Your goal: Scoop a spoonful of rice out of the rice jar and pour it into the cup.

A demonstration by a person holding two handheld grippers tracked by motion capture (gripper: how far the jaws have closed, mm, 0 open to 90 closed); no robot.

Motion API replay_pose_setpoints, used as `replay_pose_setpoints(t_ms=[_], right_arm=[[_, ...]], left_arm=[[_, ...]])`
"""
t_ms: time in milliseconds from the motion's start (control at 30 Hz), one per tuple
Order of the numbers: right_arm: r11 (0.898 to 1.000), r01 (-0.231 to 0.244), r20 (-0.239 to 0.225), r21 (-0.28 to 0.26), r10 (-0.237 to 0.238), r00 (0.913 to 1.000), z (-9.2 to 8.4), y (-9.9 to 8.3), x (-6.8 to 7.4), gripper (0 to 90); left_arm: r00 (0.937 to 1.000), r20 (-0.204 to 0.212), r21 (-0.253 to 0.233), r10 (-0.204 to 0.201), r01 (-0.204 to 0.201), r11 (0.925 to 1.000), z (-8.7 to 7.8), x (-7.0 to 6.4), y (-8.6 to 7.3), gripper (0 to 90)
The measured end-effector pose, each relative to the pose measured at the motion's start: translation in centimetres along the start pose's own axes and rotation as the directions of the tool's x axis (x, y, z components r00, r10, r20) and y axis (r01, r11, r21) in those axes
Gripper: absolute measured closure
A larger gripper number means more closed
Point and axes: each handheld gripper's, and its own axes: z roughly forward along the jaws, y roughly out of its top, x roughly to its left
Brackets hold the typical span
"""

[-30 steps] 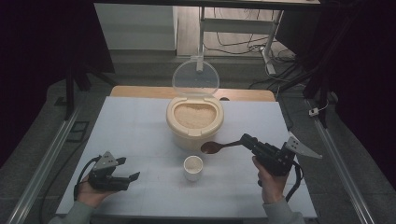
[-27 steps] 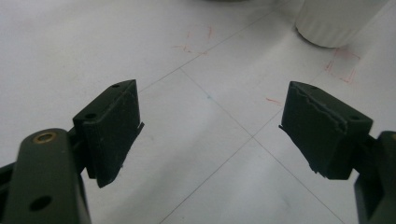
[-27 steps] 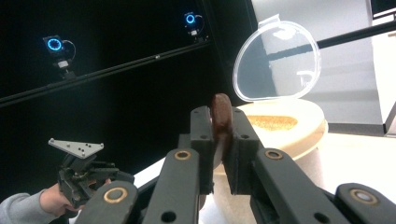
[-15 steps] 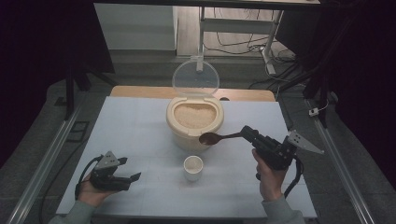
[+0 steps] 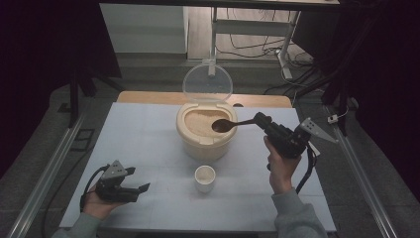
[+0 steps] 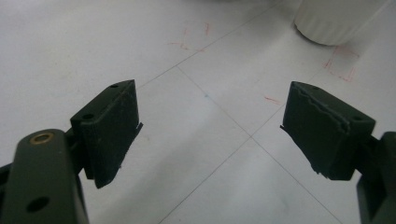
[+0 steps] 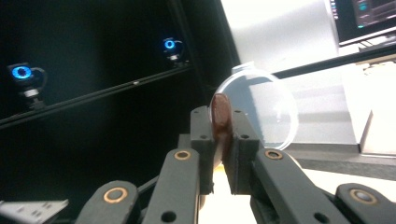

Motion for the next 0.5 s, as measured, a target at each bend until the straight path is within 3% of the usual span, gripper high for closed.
replay_pose_setpoints(t_ms=[267, 367, 500], right_arm=[[0.997, 0.048, 0.083, 0.062, -0.053, 0.9952, 3.4, 0.6, -0.8, 83.7], [0.991, 0.089, 0.121, 0.097, -0.101, 0.9875, 4.4, 0.5, -0.7, 83.7], [0.988, 0.106, 0.145, 0.116, -0.123, 0.9818, 5.1, 0.2, -0.6, 83.7]], left_arm=[[1.0, 0.009, 0.011, 0.003, -0.004, 0.9999, 0.2, -0.1, 0.0, 18.7], [0.9999, 0.011, 0.014, 0.008, -0.008, 0.9999, 0.3, -0.1, -0.1, 18.8], [0.9999, 0.013, 0.019, 0.01, -0.01, 0.9998, 0.3, -0.1, -0.1, 18.8]])
